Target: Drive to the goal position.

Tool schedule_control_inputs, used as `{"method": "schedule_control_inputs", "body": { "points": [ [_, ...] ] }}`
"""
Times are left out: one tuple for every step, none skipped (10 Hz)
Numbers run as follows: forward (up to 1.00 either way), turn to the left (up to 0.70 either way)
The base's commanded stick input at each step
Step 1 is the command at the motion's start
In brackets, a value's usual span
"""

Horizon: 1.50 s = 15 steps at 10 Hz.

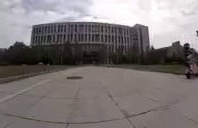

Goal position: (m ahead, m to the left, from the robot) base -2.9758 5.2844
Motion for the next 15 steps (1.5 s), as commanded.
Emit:
{"method": "schedule_control_inputs", "body": {
  "points": [
    [0.70, 0.00],
    [0.70, 0.00],
    [0.70, 0.00],
    [0.70, 0.00],
    [0.70, 0.00],
    [0.70, 0.00],
    [0.70, 0.00],
    [0.70, 0.00],
    [0.70, 0.00],
    [0.70, 0.00],
    [0.70, 0.00],
    [0.70, 0.00],
    [0.70, 0.00],
    [0.70, 0.13],
    [0.70, 0.18]
  ]
}}
